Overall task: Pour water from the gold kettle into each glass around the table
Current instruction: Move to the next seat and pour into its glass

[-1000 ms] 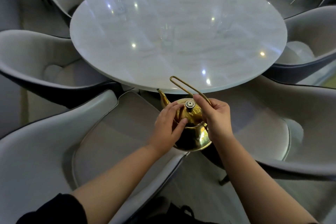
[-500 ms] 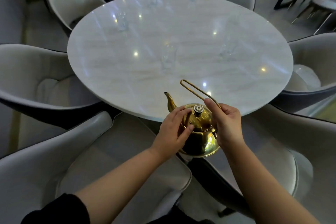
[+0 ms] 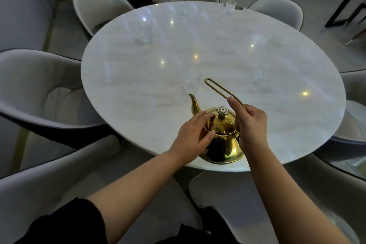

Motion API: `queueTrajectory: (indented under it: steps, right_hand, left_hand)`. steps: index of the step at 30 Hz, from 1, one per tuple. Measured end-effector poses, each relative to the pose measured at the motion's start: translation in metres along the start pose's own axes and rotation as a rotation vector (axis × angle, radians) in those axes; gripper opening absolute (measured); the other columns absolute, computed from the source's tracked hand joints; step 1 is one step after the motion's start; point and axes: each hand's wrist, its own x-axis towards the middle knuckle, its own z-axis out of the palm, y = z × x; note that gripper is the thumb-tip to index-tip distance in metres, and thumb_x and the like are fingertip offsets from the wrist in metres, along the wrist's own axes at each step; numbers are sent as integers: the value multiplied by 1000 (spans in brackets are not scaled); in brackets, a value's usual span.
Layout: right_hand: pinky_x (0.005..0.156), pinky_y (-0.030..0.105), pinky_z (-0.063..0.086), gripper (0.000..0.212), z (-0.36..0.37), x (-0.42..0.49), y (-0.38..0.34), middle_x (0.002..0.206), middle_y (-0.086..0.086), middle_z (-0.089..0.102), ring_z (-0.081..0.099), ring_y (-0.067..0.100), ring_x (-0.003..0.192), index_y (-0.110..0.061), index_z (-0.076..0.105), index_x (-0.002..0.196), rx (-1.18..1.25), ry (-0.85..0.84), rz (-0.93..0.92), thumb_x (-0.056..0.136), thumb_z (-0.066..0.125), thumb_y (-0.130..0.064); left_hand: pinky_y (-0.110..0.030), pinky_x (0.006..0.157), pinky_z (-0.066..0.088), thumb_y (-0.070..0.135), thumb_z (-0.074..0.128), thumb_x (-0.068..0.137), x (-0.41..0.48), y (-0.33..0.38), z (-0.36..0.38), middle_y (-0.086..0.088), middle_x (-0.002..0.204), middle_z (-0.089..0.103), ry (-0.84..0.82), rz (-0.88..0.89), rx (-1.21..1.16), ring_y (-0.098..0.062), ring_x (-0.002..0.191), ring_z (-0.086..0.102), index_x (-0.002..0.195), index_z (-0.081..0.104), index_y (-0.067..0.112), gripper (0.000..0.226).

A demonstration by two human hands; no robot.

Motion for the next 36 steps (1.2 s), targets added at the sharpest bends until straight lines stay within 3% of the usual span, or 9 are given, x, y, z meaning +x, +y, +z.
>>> queueTrajectory:
  steps: [7, 17, 22, 26, 31, 36]
  right_hand:
    - [44, 24, 23, 54, 5, 66, -6, 41, -7, 23, 20, 11, 40, -13, 34, 50, -45, -13, 3, 80, 74, -32]
    - [43, 23, 22, 49, 15, 136, -9, 46, -4, 22, 19, 9, 42, -6, 46, 59, -209, -40, -18, 79, 73, -42]
    - [43, 22, 22, 59, 23, 159, -11, 47, -2, 22, 19, 10, 42, -13, 30, 52, -319, -54, -42, 78, 73, -44]
    - [45, 24, 21, 60, 26, 174, -11, 45, -4, 22, 19, 10, 41, -14, 29, 50, -390, -107, -75, 79, 72, -44]
    - [46, 22, 25, 56, 33, 186, -17, 40, -5, 28, 32, 5, 27, -12, 36, 48, -474, -172, -103, 81, 71, -42]
    - [47, 24, 27, 55, 40, 196, -23, 30, -8, 34, 40, -3, 26, -11, 39, 48, -592, -244, -126, 83, 68, -42]
  left_hand:
    - [-38, 116, 23, 41, 44, 96, 52, 2, -4, 8, 158, 15, -83, -77, -30, -14, 144, 18, 147, 21, 35, 56]
    - [-48, 118, 13, 45, 39, 97, 103, -1, -6, 8, 159, 1, -156, -107, 43, -17, 146, 12, 148, 8, 38, 61]
    - [-50, 118, 13, 49, 36, 96, 120, -5, -3, 11, 159, -2, -177, -141, -24, -13, 146, 10, 148, 4, 39, 61]
    - [-50, 118, 11, 51, 34, 96, 129, -13, -1, 13, 158, -3, -180, -152, -56, -11, 146, 8, 147, 1, 42, 61]
    - [-49, 118, 10, 49, 35, 97, 137, -14, -1, 12, 158, -3, -167, -161, -85, -11, 146, 7, 147, 0, 41, 61]
    - [-50, 118, 11, 50, 34, 96, 142, -12, 1, 12, 158, -3, -159, -172, -109, -13, 146, 8, 145, -2, 44, 61]
